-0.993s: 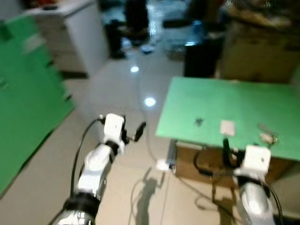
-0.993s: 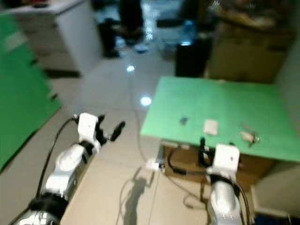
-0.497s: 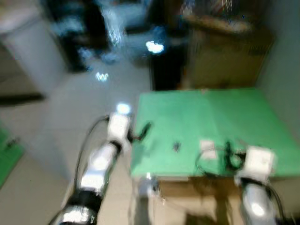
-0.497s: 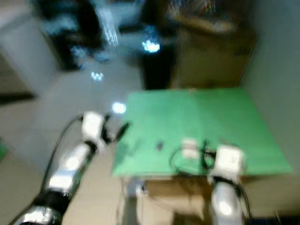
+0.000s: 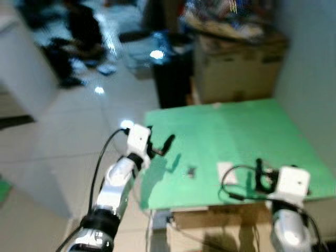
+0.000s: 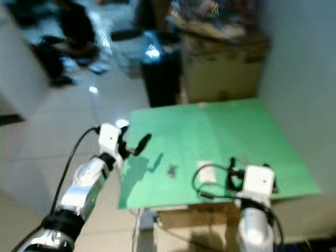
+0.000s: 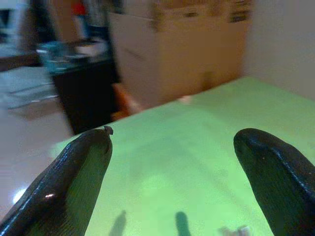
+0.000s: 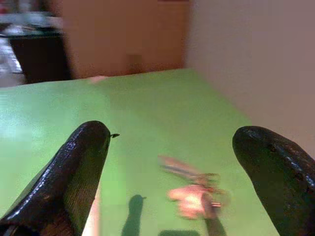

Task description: Hang keys on a hook

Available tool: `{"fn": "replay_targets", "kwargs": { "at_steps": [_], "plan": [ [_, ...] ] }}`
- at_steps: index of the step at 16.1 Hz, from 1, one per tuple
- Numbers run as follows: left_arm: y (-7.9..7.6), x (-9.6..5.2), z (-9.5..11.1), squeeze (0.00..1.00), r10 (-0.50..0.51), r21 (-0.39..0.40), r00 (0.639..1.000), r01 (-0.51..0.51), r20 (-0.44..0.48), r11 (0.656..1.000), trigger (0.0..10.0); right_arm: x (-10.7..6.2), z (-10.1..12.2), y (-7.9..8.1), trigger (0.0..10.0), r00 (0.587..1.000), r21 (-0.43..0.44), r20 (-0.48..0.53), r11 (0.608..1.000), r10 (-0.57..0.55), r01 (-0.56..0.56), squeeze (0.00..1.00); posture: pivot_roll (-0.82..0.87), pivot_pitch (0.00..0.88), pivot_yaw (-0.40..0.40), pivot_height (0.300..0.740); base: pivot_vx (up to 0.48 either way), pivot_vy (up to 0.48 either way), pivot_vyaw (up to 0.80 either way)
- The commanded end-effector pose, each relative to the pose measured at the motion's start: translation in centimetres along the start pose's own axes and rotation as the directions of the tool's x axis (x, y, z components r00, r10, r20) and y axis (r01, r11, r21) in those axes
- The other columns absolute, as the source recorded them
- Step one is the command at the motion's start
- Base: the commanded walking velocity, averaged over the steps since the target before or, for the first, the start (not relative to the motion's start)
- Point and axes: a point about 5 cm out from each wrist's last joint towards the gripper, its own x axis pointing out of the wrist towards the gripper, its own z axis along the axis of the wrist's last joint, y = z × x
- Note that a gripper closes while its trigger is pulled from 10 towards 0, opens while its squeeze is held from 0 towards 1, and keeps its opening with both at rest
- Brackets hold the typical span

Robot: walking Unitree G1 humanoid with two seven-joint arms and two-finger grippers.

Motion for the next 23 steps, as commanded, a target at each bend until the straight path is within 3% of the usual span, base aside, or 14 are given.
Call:
{"fn": "replay_targets", "kwargs": {
  "at_steps": [1,3,6,7,9,11,15,18,23],
  "plan": [
    [0.6,0.0,-0.9,0.0,0.052,-0.016,0.997,-0.053,-0.059,0.998,10.0,-0.1,0.3,0.0,10.0,1.0,-0.01,0.01,1.0,0.007,-0.007,1.0,-0.23,0.0,0.153,0.74,0.0,0.0,0.0],
    [-0.3,0.6,-2.0,0.0,0.046,-0.057,0.99,-0.054,-0.134,0.997,10.0,-0.6,0.5,0.0,10.0,1.0,-0.019,0.009,0.999,0.027,-0.027,1.0,-0.26,0.0,0.144,0.74,0.0,0.0,0.0],
    [-3.9,1.5,-3.0,0.0,-0.101,-0.088,0.974,0.085,-0.204,0.993,10.0,-1.1,0.7,-0.2,10.0,0.999,-0.03,0.003,0.998,0.048,-0.048,1.0,-0.29,0.0,0.126,0.74,0.0,0.0,0.0],
    [-5.1,1.3,-4.5,0.0,-0.136,-0.097,0.949,0.113,-0.285,0.989,10.0,-1.5,0.6,-0.1,10.0,0.998,-0.033,-0.006,0.997,0.068,-0.068,1.0,-0.3,0.004,0.122,0.74,0.0,0.0,0.0],
    [-4.7,1.1,-5.5,0.0,-0.082,-0.12,0.933,0.042,-0.35,0.992,10.0,-2.8,0.2,0.1,10.0,0.992,-0.062,-0.033,0.99,0.124,-0.126,1.0,-0.33,0.04,0.122,0.74,0.0,0.0,0.0],
    [-4.1,1.1,-5.1,0.0,-0.041,-0.197,0.946,-0.025,-0.322,0.98,10.0,-5.5,-1.4,1.2,10.0,0.95,-0.084,-0.109,0.95,0.292,-0.301,1.0,-0.34,0.096,0.126,0.74,0.0,0.0,0.0],
    [-4.3,0.7,-6.1,0.0,-0.027,-0.282,0.931,-0.083,-0.363,0.956,10.0,-7.0,-2.7,1.7,10.0,0.908,-0.153,-0.177,0.9,0.38,-0.407,1.0,-0.34,0.134,0.122,0.74,0.0,0.0,0.0],
    [-4.6,1.3,-5.5,0.0,-0.059,-0.257,0.931,-0.038,-0.36,0.966,10.0,-7.4,-2.5,1.3,10.0,0.911,-0.164,-0.181,0.902,0.37,-0.399,1.0,-0.34,0.149,0.119,0.74,0.0,0.0,0.0],
    [-6.3,0.3,-6.8,0.0,-0.163,-0.249,0.885,0.055,-0.435,0.967,10.0,-7.5,-2.4,1.7,10.0,0.913,-0.163,-0.172,0.903,0.37,-0.397,1.0,-0.34,0.162,0.123,0.74,0.0,0.0,0.0]
  ]
}}
